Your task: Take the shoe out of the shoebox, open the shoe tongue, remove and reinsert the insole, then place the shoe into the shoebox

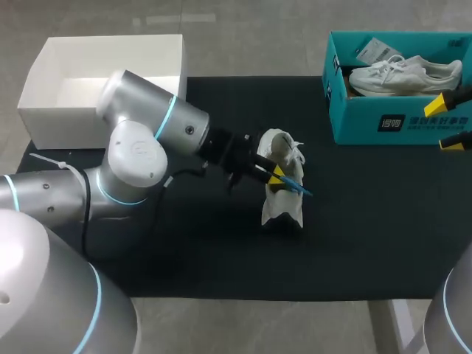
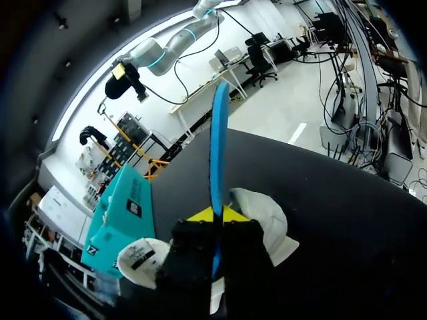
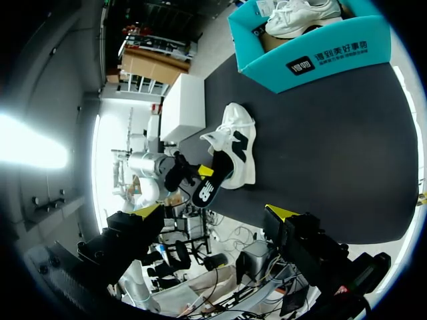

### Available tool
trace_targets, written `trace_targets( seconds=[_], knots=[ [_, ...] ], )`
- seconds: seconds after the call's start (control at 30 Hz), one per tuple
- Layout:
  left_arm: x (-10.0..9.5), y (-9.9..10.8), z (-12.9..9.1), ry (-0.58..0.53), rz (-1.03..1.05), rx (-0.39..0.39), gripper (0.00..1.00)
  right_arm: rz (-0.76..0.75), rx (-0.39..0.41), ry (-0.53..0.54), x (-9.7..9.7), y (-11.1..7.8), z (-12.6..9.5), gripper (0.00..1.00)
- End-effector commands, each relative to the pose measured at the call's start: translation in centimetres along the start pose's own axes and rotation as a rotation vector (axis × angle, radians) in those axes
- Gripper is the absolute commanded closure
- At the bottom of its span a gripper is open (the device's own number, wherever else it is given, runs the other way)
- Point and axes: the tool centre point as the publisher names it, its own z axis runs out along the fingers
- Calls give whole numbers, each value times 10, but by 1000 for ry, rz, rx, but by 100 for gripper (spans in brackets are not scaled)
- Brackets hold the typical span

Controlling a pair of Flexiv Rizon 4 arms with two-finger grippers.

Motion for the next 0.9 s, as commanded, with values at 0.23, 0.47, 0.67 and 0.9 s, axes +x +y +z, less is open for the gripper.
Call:
trace_targets(
  seconds=[0.23, 0.47, 0.67, 0.9],
  knots=[
    [-8, 22, 6, -20, -48, -26, 100, 1, 0, -2, 0, 0, 0, 0],
    [-8, 36, 8, -39, -96, -33, 100, 1, 0, -2, 0, 0, 0, 0],
    [-10, 42, 9, -77, -148, -71, 100, 1, 0, -2, 0, 0, 0, 0],
    [-10, 32, 6, -80, -158, -69, 67, 1, 0, -2, 0, 0, 0, 0]
  ],
)
